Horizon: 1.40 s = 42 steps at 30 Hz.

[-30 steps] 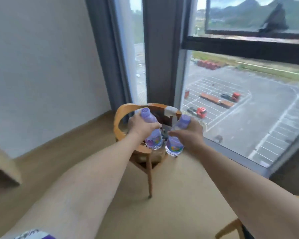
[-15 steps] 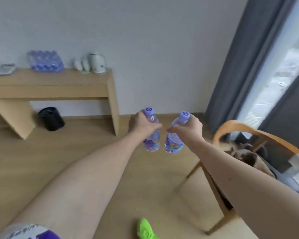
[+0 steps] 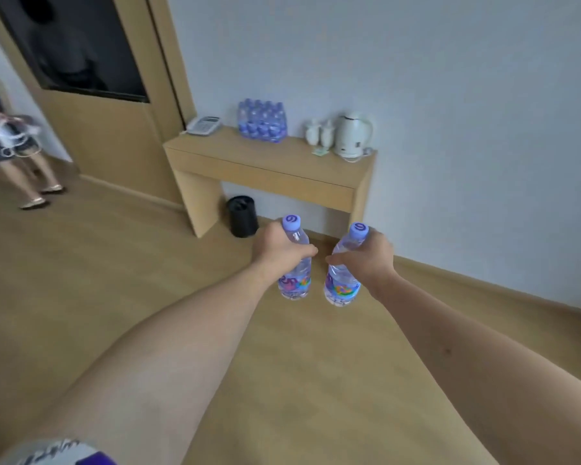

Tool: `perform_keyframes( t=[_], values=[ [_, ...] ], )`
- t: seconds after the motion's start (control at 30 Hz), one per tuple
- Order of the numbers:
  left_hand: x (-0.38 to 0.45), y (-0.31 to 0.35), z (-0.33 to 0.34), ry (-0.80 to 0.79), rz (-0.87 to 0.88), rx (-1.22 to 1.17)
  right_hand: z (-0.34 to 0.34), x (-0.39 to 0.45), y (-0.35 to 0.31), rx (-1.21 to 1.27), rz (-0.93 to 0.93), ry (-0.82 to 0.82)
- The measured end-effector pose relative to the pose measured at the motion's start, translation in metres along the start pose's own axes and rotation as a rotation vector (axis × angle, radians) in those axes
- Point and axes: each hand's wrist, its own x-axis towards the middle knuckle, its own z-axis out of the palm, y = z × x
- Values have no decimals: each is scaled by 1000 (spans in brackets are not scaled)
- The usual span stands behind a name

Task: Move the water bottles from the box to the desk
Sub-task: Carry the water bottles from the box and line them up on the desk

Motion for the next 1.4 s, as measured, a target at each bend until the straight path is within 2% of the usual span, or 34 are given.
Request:
perform_keyframes(
  t=[0.23,0.47,0.7,0.97,1.13,1.4],
  values=[
    [113,-57,-57,121,-65,-21,114,87,-61,-11,-60,-136],
    [250,-112,-126,109,-79,-32,229,173,-133,-4,-104,-97],
    [380,-133,-193,111,-21,-49,312,254,-219,1,-96,-77],
    [504,-171,-214,95,-36,-27,405,357,-257,-21,-102,-149],
    [607,-191,-214,83,-25,39,455,450,-267,-30,-119,-161],
    [804,-164,-225,78,2,71,502,636,-318,15,-113,-172]
  ],
)
